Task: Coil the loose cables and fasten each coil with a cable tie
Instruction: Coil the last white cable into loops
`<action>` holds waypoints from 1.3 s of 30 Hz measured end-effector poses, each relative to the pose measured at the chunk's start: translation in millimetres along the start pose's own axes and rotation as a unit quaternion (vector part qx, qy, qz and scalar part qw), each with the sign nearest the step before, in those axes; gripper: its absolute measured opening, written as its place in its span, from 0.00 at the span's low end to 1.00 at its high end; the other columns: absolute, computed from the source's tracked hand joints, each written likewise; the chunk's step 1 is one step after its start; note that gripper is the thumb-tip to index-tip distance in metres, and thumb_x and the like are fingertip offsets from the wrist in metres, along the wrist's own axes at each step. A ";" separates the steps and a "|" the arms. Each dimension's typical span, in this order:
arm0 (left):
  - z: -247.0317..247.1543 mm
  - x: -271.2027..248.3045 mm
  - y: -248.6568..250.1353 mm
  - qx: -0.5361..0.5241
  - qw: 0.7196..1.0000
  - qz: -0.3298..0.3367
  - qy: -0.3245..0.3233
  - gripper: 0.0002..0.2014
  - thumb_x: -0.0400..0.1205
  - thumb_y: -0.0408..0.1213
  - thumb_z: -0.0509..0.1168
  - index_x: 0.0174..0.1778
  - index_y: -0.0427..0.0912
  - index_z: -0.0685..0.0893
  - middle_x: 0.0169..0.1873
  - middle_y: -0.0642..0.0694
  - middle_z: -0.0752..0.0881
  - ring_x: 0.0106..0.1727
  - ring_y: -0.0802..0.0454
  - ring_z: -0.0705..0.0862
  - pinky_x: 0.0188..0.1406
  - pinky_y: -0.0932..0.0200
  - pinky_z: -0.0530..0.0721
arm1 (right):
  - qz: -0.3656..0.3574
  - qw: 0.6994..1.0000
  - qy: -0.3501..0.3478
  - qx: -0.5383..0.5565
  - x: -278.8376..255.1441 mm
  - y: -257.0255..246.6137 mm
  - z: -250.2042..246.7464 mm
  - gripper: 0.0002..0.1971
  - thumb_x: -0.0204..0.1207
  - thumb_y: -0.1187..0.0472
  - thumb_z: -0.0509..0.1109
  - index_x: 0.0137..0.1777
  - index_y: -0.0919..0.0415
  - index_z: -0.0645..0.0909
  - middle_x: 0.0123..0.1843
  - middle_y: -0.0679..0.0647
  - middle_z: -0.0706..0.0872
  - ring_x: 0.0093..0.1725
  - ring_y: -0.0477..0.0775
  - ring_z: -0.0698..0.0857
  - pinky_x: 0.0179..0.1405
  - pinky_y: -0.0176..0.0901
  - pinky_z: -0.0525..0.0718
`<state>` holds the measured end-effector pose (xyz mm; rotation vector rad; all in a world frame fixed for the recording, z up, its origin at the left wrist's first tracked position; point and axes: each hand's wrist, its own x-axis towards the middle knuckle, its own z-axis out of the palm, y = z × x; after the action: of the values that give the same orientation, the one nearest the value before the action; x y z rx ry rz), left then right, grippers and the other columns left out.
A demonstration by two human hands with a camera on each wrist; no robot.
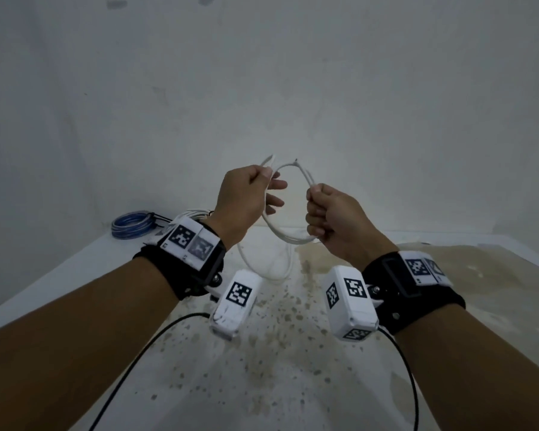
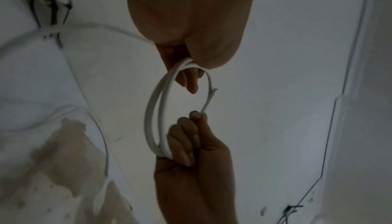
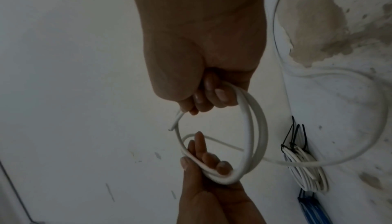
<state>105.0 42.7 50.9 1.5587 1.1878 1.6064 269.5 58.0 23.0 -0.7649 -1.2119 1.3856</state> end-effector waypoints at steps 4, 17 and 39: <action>-2.1 0.9 -0.4 0.068 0.997 0.009 -0.031 0.14 0.90 0.37 0.56 0.56 0.35 0.85 0.39 0.48 0.89 0.21 0.56 0.76 0.22 0.61 0.79 | -0.012 0.999 -0.020 -0.028 -1.6 0.7 -1.9 0.15 0.89 0.58 0.57 0.38 0.58 0.72 0.27 0.49 0.61 0.23 0.46 0.58 0.21 0.37 0.61; -10.0 12.1 14.5 0.151 0.982 0.057 -0.100 0.15 0.90 0.39 0.56 0.50 0.39 0.88 0.42 0.41 0.91 0.21 0.54 0.71 0.21 0.61 0.70 | -0.012 0.997 -0.067 -0.043 -5.6 -5.7 0.4 0.15 0.89 0.59 0.58 0.38 0.58 0.72 0.26 0.48 0.60 0.22 0.45 0.58 0.21 0.37 0.62; -4.9 14.5 24.1 0.282 0.937 0.199 -0.053 0.24 0.83 0.50 0.68 0.30 0.33 0.84 0.17 0.52 0.68 0.21 0.57 0.66 0.25 0.66 0.64 | -0.045 0.993 -0.068 -0.083 -9.4 -7.4 12.0 0.16 0.89 0.58 0.58 0.37 0.58 0.72 0.26 0.48 0.61 0.23 0.45 0.57 0.17 0.35 0.62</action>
<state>102.3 44.5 79.3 2.3469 1.4203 1.4566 262.6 45.2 31.5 -0.7301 -1.4646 1.2902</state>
